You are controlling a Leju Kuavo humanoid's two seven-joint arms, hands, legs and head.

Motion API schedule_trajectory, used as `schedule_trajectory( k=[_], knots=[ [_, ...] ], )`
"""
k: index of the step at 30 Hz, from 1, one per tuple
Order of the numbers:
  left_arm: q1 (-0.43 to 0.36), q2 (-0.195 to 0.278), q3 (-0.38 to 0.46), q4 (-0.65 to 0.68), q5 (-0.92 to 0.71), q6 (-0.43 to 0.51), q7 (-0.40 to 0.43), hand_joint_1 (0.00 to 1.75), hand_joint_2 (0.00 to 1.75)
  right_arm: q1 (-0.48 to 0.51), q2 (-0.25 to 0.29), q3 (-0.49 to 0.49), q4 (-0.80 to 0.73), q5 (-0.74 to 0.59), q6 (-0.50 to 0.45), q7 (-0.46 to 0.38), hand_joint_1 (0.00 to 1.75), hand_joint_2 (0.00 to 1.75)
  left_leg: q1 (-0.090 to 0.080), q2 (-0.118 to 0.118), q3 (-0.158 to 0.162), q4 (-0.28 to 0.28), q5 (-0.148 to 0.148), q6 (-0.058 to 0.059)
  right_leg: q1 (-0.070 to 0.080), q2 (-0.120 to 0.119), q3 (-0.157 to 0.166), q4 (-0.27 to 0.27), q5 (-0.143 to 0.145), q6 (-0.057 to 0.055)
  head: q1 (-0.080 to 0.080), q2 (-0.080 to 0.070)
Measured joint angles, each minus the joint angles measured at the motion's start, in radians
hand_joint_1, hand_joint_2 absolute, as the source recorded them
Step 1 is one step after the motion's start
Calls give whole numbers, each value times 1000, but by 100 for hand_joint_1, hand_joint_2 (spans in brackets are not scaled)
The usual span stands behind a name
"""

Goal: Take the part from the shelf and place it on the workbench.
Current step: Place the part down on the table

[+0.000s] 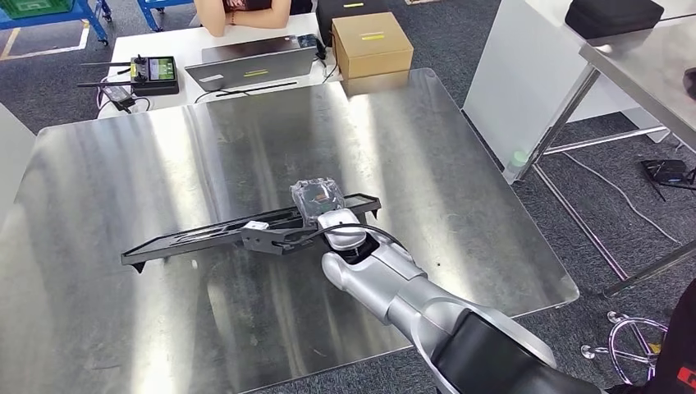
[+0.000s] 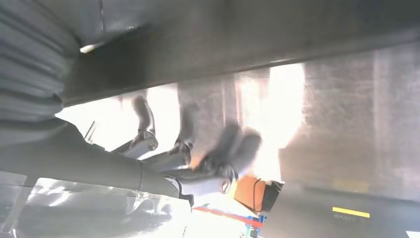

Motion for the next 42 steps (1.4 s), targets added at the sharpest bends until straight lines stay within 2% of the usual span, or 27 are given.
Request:
schedule_trajectory(
  k=[4,9,13,16,24,31,37,39,42],
  knots=[
    [0,-1,1,0,0,19,-2,0,0,0,-1,2,6,-10,-2,1,0,0,-1,0,1,1,1,-1,-2,0,2,0,0,0,0,0],
    [3,-2,1,0,1,22,-2,0,0,-7,1,-28,6,-69,-39,-15,0,0,-3,0,2,1,1,-1,-4,-1,4,0,0,0,0,0],
    [8,-2,2,0,2,21,-2,0,0,-31,9,-67,1,-90,-111,-32,0,0,-4,0,2,1,1,-1,-5,-1,4,0,0,0,0,0],
    [12,-2,4,0,2,21,-2,0,0,-61,19,-89,-7,-89,-145,-38,0,0,-5,0,2,2,1,-1,-5,-1,4,0,0,0,0,0],
    [16,-2,6,0,2,21,-2,0,0,-78,31,-114,-14,-86,-161,-44,0,0,-5,0,3,1,1,-1,-5,-1,4,0,0,0,0,0],
    [17,-2,10,0,7,21,-4,0,0,-109,49,-127,-47,-64,-258,-88,0,0,-5,0,3,1,1,-1,-5,-1,4,1,0,0,0,0],
    [19,-2,14,0,6,23,-15,0,0,-135,69,-153,-132,-16,-326,-120,0,0,-5,0,3,1,1,-1,-5,-1,4,1,0,0,0,0],
    [20,-2,17,0,2,23,-17,0,0,-130,72,-176,-180,-17,-339,-149,0,0,-5,0,3,1,1,-1,-5,-1,4,1,0,0,0,0],
    [21,-2,21,0,-1,23,-18,0,0,-104,76,-239,-277,-69,-333,-240,0,0,-5,0,3,1,1,-1,-5,-1,4,1,0,0,0,0]
  ],
)
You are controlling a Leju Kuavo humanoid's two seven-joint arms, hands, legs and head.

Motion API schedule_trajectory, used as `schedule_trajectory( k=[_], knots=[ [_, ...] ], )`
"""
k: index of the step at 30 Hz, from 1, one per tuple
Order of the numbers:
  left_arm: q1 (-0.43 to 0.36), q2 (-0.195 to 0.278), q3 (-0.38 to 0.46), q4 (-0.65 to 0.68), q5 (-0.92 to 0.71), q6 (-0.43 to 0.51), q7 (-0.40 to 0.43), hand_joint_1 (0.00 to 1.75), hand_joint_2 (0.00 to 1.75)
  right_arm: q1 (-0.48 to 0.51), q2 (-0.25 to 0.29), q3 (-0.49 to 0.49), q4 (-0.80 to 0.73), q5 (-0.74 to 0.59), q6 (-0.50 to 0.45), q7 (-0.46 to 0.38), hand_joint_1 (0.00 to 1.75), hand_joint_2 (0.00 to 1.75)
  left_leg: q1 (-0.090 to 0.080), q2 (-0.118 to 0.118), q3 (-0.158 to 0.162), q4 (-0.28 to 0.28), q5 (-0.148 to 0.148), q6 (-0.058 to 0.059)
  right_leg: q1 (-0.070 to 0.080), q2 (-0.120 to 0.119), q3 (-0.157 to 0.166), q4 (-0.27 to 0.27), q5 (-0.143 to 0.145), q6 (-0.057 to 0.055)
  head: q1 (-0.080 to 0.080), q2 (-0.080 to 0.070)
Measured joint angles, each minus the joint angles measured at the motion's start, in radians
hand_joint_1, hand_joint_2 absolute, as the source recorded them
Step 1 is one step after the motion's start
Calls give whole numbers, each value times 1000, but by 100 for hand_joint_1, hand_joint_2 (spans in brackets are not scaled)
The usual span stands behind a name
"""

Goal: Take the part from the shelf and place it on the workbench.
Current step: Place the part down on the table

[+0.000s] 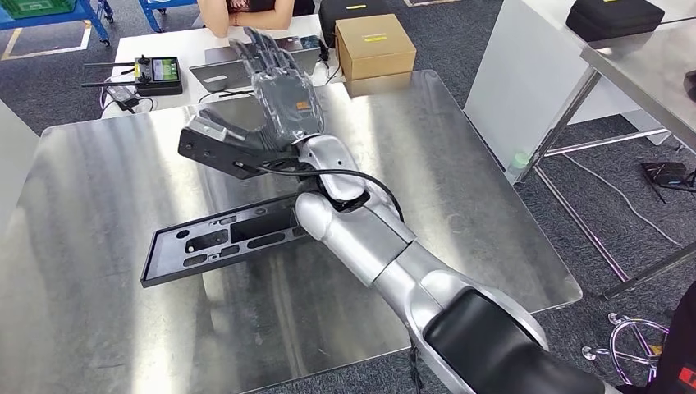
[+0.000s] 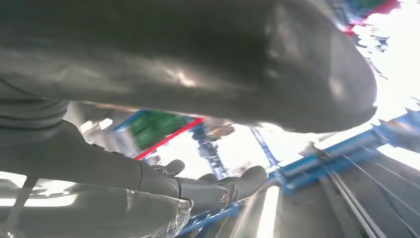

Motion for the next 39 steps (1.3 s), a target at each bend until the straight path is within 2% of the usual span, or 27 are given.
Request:
schedule_trajectory(
  k=[3,5,7,9,12,14,17,19,21,22,23,25,26,27,28,29,30,31,32,33,36,37,38,39],
  knots=[
    [0,0,3,0,-1,0,0,0,0,22,2,-59,-76,-46,26,-54,0,0,-1,0,0,0,0,0,0,0,0,0,0,0,0,0],
    [0,0,4,0,-3,-2,-2,0,0,48,7,-102,-130,-166,92,-146,0,0,-1,0,0,0,0,0,0,0,0,0,0,0,0,0],
    [0,0,5,0,-8,-5,-6,0,0,95,16,-161,-218,-388,228,-277,0,0,-1,-1,0,0,0,0,0,-1,0,0,0,0,0,0],
    [1,0,7,0,-14,-14,-12,0,0,153,22,-225,-335,-659,415,-367,0,0,-1,-3,0,0,0,0,0,-2,0,0,0,0,0,0],
    [1,0,14,0,-19,-32,-26,0,0,249,25,-303,-528,-1062,701,-381,0,0,-1,-3,0,0,0,0,0,-3,0,0,0,0,0,0],
    [0,1,18,0,-18,-39,-36,0,0,310,23,-331,-643,-1232,816,-359,0,0,-1,-3,0,0,-1,0,0,-2,0,0,0,0,0,0],
    [-1,1,29,-2,-11,-46,-53,0,0,394,19,-342,-787,-1349,897,-343,0,0,-2,-2,0,0,-1,1,-1,-2,0,-1,0,0,0,0],
    [-2,3,38,-5,-2,-61,-66,0,0,445,15,-342,-868,-1391,924,-339,0,0,-4,-3,1,2,1,10,-6,-1,3,-5,5,7,0,0],
    [-3,2,47,-5,5,-79,-78,0,0,486,9,-341,-933,-1414,939,-336,0,0,0,0,11,-16,15,22,-5,-1,3,-7,5,17,-1,0],
    [-4,2,50,-6,7,-86,-82,0,0,502,3,-340,-958,-1418,944,-336,0,0,3,4,18,-30,25,26,-3,-2,-3,7,-7,18,0,0],
    [-5,1,52,-6,7,-91,-85,0,0,517,-7,-339,-977,-1420,948,-338,0,0,7,7,24,-43,33,28,-3,-2,-18,43,-29,17,1,0],
    [-8,1,57,-8,5,-97,-87,0,0,551,-30,-338,-1002,-1415,953,-351,0,0,11,13,25,-50,40,29,-11,-4,-71,175,-92,16,3,0],
    [-9,2,59,-8,3,-100,-87,0,0,567,-42,-339,-1008,-1410,954,-360,0,0,14,15,22,-50,42,27,-18,-4,-97,242,-116,19,3,0],
    [-9,2,60,-8,2,-102,-87,0,0,581,-53,-339,-1013,-1405,954,-368,0,0,17,17,21,-49,43,23,-25,-5,-109,282,-128,28,3,0],
    [-10,3,62,-8,1,-105,-87,0,0,592,-62,-339,-1017,-1401,954,-374,0,0,21,19,18,-47,44,18,-32,-7,-102,281,-123,42,3,0],
    [-11,3,63,-8,0,-107,-87,0,0,598,-69,-340,-1022,-1399,954,-377,0,0,28,20,15,-43,44,10,-41,-10,-71,236,-105,59,3,0],
    [-13,4,64,-8,0,-108,-87,0,0,602,-75,-340,-1026,-1399,954,-379,0,0,32,20,12,-35,41,1,-51,-15,-25,163,-83,78,4,0],
    [-14,7,64,-8,0,-108,-87,0,0,605,-81,-339,-1031,-1398,954,-380,0,0,36,18,3,-24,37,-11,-56,-15,19,98,-68,91,6,0],
    [-16,9,65,-9,0,-108,-87,0,0,609,-86,-339,-1036,-1398,954,-381,0,0,36,16,-4,-10,32,-22,-59,-13,46,55,-60,96,7,0],
    [-18,11,65,-10,0,-108,-88,0,0,613,-89,-339,-1040,-1398,954,-381,0,0,34,13,-12,3,28,-30,-62,-8,57,37,-63,91,8,0],
    [-19,13,66,-11,0,-108,-89,0,0,621,-93,-341,-1049,-1398,953,-381,0,0,37,8,-30,26,22,-43,-66,2,37,55,-74,55,1,0],
    [-18,13,67,-12,0,-108,-89,0,0,622,-94,-341,-1051,-1398,953,-381,0,0,40,7,-37,41,5,-44,-65,2,31,58,-71,45,-2,0],
    [-19,13,67,-12,0,-109,-89,0,0,623,-93,-341,-1053,-1395,952,-381,0,0,42,7,-52,76,-26,-43,-63,1,25,58,-65,34,-3,0],
    [-19,13,67,-12,-2,-111,-89,0,0,624,-94,-341,-1054,-1391,950,-382,0,0,41,7,-74,133,-69,-41,-60,0,18,58,-59,24,-4,0]
  ],
)
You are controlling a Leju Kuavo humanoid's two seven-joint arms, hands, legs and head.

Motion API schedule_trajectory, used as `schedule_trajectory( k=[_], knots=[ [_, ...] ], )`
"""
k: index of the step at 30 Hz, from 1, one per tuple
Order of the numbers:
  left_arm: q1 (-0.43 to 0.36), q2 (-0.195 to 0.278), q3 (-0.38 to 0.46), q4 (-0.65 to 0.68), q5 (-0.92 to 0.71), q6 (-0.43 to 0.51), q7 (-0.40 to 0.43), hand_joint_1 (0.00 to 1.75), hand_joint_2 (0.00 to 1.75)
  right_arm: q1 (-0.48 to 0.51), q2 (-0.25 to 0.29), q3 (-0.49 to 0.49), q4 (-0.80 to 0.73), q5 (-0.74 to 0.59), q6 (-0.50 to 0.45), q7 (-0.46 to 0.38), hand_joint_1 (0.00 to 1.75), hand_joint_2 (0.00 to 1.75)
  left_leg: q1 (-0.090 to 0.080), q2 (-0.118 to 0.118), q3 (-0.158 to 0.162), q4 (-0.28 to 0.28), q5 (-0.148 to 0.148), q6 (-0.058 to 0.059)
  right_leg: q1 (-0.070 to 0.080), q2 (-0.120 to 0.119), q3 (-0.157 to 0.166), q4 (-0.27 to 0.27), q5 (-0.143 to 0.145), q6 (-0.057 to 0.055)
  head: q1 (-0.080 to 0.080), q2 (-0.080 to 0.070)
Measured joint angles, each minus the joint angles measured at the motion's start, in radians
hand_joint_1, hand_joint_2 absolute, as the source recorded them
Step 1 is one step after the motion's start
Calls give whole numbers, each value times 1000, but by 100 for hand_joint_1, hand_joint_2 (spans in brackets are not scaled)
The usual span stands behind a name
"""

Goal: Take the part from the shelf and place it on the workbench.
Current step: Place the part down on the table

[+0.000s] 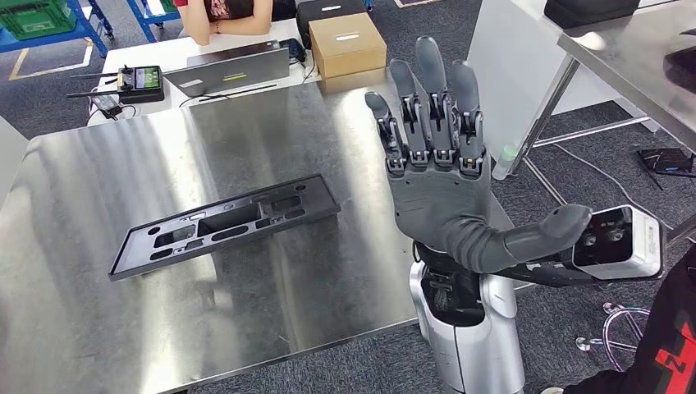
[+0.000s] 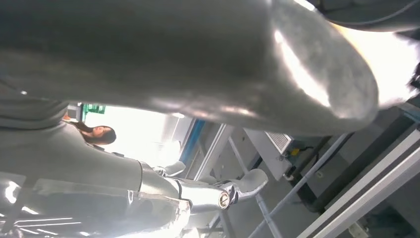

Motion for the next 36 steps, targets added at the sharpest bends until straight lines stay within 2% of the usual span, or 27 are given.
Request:
schedule_trajectory(
  k=[2,3,4,5,7,9,12,13,14,17,18,19,20,21,22,23,24,25,26,28,29,31,32,33,34,35,36],
  knots=[
    [-1,0,0,0,-6,-7,0,0,0,6,-2,0,-3,12,-6,-6,0,0,-5,-1,-48,135,-79,5,12,-2,-16,0,12,-17,-1,0],
    [-1,0,0,0,-9,-10,1,0,0,12,-4,-1,-4,19,-10,-11,0,0,-6,-1,-59,177,-96,9,19,-3,-25,0,18,-24,-1,0],
    [-2,0,0,0,-13,-13,2,0,0,18,-7,-1,-6,25,-13,-15,0,0,-9,-1,-52,184,-93,16,26,-3,-33,1,24,-28,-1,0],
    [-3,1,0,-1,-15,-14,4,0,0,23,-10,-1,-8,33,-16,-19,0,0,-12,-1,-25,153,-72,25,31,-3,-40,1,31,-30,-1,0],
    [-9,2,0,-1,-18,-15,9,0,0,29,-13,1,-11,48,-20,-27,0,0,-23,-2,66,21,-26,48,39,-2,-52,1,44,-28,-1,0],
    [-15,2,0,-2,-21,-14,12,0,0,32,-16,3,-12,61,-25,-35,0,0,-35,-4,126,-75,-6,56,43,-3,-58,-1,58,-18,0,0],
    [-17,2,0,-2,-26,-11,14,0,0,39,-25,7,-12,88,-47,-54,0,0,-45,-3,122,-98,14,55,40,-8,-62,-4,78,5,0,0],
    [-18,2,1,-2,-27,-9,14,0,0,42,-30,8,-12,97,-57,-61,0,0,-45,-2,115,-105,27,59,40,-9,-69,1,71,9,0,0],
    [-18,2,1,-2,-28,-7,14,0,0,46,-37,8,-12,107,-67,-66,0,0,-44,1,105,-111,42,64,40,-9,-80,21,48,8,1,0],
    [-17,1,4,-3,-27,0,14,0,0,68,-58,9,-8,135,-95,-80,0,0,-44,7,63,-115,81,74,41,-10,-126,183,-78,-3,6,0],
    [-16,1,5,-3,-25,2,14,0,0,79,-63,10,-6,145,-104,-85,0,0,-45,9,48,-114,93,74,40,-10,-132,238,-99,2,6,0],
    [-14,1,5,-3,-23,4,14,0,0,91,-68,10,-4,155,-113,-91,0,0,-45,10,33,-113,104,73,40,-11,-126,267,-101,12,6,0],
    [-12,0,6,-3,-21,5,13,0,0,103,-72,11,-1,167,-124,-98,0,0,-45,11,19,-112,115,72,39,-11,-101,260,-87,23,6,0],
    [-10,0,6,-3,-18,6,10,0,0,114,-75,11,2,181,-137,-106,0,0,-44,12,6,-110,124,69,38,-12,-56,212,-67,33,6,0],
    [-9,0,7,-3,-16,7,7,0,0,124,-78,11,5,197,-152,-114,0,0,-44,12,-4,-107,132,66,38,-12,0,138,-59,35,6,0],
    [-7,-1,8,-3,-15,9,4,0,0,133,-81,11,7,211,-165,-121,0,0,-46,12,-13,-105,139,61,40,-13,56,58,-60,32,5,0],
    [-6,-1,9,-3,-13,11,1,0,0,142,-84,11,10,221,-175,-127,0,0,-47,12,-19,-103,147,56,43,-13,96,-2,-66,24,5,0],
    [-4,-1,11,-3,-13,12,0,0,0,149,-87,10,12,228,-182,-132,0,0,-48,12,-22,-103,154,51,47,-13,114,-35,-75,16,5,0],
    [-3,-2,12,-3,-12,14,-1,0,0,156,-90,10,14,232,-185,-135,0,0,-48,12,-23,-104,162,45,51,-13,118,-46,-75,8,5,0],
    [0,-1,14,-3,-12,15,-1,0,0,165,-94,9,18,237,-190,-138,0,0,-45,9,-32,-98,158,34,41,-14,105,-49,-61,-12,5,0],
    [1,-1,15,-3,-12,16,-1,0,0,167,-95,9,21,242,-196,-138,0,0,-43,6,-41,-80,133,29,36,-16,98,-51,-50,-25,4,0],
    [3,-1,19,-2,-10,18,-1,0,0,174,-96,8,26,266,-227,-134,0,0,-38,0,-73,12,41,19,32,-18,79,-52,-28,-40,2,0],
    [3,-1,21,-2,-9,20,-2,0,0,180,-97,7,31,284,-250,-131,0,0,-36,-2,-89,77,-4,14,31,-18,66,-51,-17,-42,2,0],
    [5,-1,23,-2,-7,22,-4,0,0,189,-98,5,39,302,-272,-128,0,0,-32,-3,-100,135,-29,9,31,-19,52,-50,-7,-40,2,0],
    [6,0,25,-2,-6,23,-6,0,0,199,-100,2,49,317,-291,-126,0,0,-28,-3,-98,170,-31,4,30,-19,39,-49,3,-37,2,0],
    [8,0,28,-2,-5,24,-8,0,0,209,-103,-3,61,330,-306,-127,0,0,-23,-3,-80,172,-12,0,28,-20,26,-47,12,-32,2,0],
    [10,2,31,-2,-3,25,-12,0,0,219,-106,-8,72,341,-316,-131,0,0,-18,-2,-45,138,17,-4,25,-20,14,-44,20,-25,2,0]
  ],
)
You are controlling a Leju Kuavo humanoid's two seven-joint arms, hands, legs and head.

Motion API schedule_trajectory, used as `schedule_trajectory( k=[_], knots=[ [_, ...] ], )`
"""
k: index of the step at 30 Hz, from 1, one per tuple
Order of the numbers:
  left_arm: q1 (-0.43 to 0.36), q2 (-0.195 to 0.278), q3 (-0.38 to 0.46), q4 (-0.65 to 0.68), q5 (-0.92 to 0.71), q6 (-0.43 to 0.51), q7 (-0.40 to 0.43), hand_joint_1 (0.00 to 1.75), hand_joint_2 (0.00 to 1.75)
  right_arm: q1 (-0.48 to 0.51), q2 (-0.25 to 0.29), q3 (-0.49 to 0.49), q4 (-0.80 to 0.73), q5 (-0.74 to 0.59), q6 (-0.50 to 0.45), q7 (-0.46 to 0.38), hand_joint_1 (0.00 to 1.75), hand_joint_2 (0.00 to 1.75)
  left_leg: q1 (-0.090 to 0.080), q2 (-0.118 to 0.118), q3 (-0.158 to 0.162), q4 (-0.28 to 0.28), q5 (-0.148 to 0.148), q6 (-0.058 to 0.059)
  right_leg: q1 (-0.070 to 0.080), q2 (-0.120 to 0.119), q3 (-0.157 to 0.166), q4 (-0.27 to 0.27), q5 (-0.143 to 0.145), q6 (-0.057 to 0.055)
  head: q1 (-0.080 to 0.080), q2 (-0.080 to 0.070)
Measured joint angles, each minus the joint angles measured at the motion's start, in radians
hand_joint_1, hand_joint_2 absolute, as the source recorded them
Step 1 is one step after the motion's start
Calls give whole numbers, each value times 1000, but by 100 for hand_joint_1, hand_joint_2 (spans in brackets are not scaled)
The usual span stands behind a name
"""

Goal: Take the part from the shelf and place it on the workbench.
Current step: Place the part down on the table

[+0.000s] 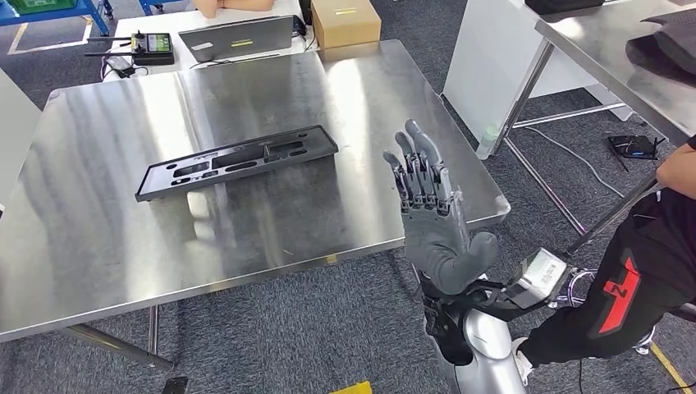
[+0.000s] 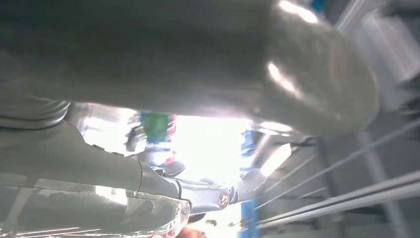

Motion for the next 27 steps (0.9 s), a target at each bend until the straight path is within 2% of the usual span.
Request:
schedule_trajectory(
  k=[1,2,3,4,5,6,7,8,9,11,12,13,14,15,16,18,19,20,21,22,23,24,26,27],
  knots=[
    [1,1,3,0,1,0,-3,0,0,8,-3,-5,8,11,-8,-7,0,0,6,0,48,-61,21,-5,-3,0,-11,6,6,7,0,0],
    [1,1,5,0,2,0,-7,0,0,16,-5,-11,14,23,-15,-17,0,0,7,-4,99,-132,26,-9,-3,0,-22,13,12,15,-1,0],
    [2,2,6,0,3,0,-11,0,0,23,-8,-15,17,34,-21,-26,0,0,6,-7,135,-186,21,-9,-2,0,-29,18,17,24,0,0],
    [3,2,7,0,3,0,-14,0,0,29,-10,-20,19,47,-27,-34,0,0,3,-11,154,-220,11,-6,-1,0,-34,21,24,33,1,0],
    [5,2,8,0,2,0,-16,0,0,34,-11,-24,19,59,-33,-39,0,0,-2,-15,157,-232,6,2,-1,0,-37,21,31,42,2,0],
    [7,3,8,0,0,0,-17,0,0,40,-13,-27,19,70,-40,-42,0,0,-5,-14,146,-229,12,13,1,0,-39,17,41,52,3,0],
    [8,3,10,1,-2,0,-17,0,0,46,-15,-31,18,82,-48,-42,0,0,-7,-12,137,-231,22,26,0,1,-46,19,40,58,3,0],
    [8,4,12,1,-4,0,-17,0,0,52,-18,-34,18,94,-57,-39,0,0,-9,-8,125,-232,34,41,-1,1,-58,33,23,56,4,0],
    [9,4,14,1,-5,0,-18,0,0,57,-20,-38,17,107,-69,-35,0,0,-10,-5,111,-234,47,54,0,2,-74,65,-11,51,5,0],
    [9,5,18,1,-6,0,-18,0,0,64,-23,-46,16,132,-95,-23,0,0,-14,0,81,-234,72,68,1,2,-109,185,-105,34,6,0],
    [10,5,18,1,-7,0,-19,0,0,69,-25,-51,16,143,-109,-18,0,0,-18,1,66,-233,84,70,3,2,-118,249,-136,32,6,0],
    [10,5,19,1,-7,0,-19,0,0,73,-27,-56,16,154,-122,-13,0,0,-23,3,51,-233,96,73,7,2,-116,294,-148,35,6,0],
    [10,5,20,1,-7,0,-19,0,0,78,-29,-60,17,168,-136,-8,0,0,-28,3,36,-232,107,75,11,2,-98,306,-143,39,6,0],
    [11,5,20,1,-8,0,-19,0,0,81,-30,-64,18,184,-153,-2,0,0,-33,3,23,-232,119,76,16,2,-61,280,-125,42,6,0],
    [11,5,21,1,-9,0,-19,0,0,82,-31,-68,19,206,-173,6,0,0,-37,3,11,-232,129,77,22,2,-9,221,-107,39,6,0],
    [11,3,23,1,-13,0,-19,0,0,84,-31,-79,26,268,-232,31,0,0,-43,3,-3,-233,150,74,35,0,100,66,-110,18,4,0],
    [11,2,23,1,-15,-1,-19,0,0,87,-32,-88,36,307,-270,46,0,0,-42,3,-5,-236,160,70,40,0,130,14,-117,8,4,0],
    [11,2,24,1,-17,-2,-19,0,0,90,-33,-99,51,349,-312,62,0,0,-40,3,-6,-239,170,65,45,0,144,-16,-123,0,4,0],
    [11,2,24,1,-20,-2,-18,0,0,94,-34,-112,74,390,-355,75,0,0,-38,3,-7,-245,182,59,47,1,141,-24,-114,-3,4,0],
    [11,2,25,1,-22,-2,-17,0,0,98,-34,-126,102,427,-394,83,0,0,-36,1,-10,-248,186,53,42,0,137,-30,-101,-8,5,0],
    [12,2,26,1,-25,-3,-16,0,0,100,-34,-142,135,458,-427,88,0,0,-36,-1,-16,-242,172,47,37,0,130,-37,-88,-14,5,0],
    [12,3,27,1,-26,-2,-15,0,0,101,-33,-158,173,486,-457,92,0,0,-35,-2,-26,-220,138,41,29,-1,121,-41,-72,-21,3,0],
    [12,4,31,1,-27,-1,-14,0,0,100,-33,-191,263,540,-512,108,0,0,-28,-3,-50,-117,31,27,23,-3,96,-43,-45,-27,0,0],
    [12,4,33,1,-27,0,-13,0,0,96,-33,-210,321,568,-541,118,0,0,-22,-3,-60,-52,-9,21,22,-4,83,-41,-32,-26,-2,0]
  ],
)
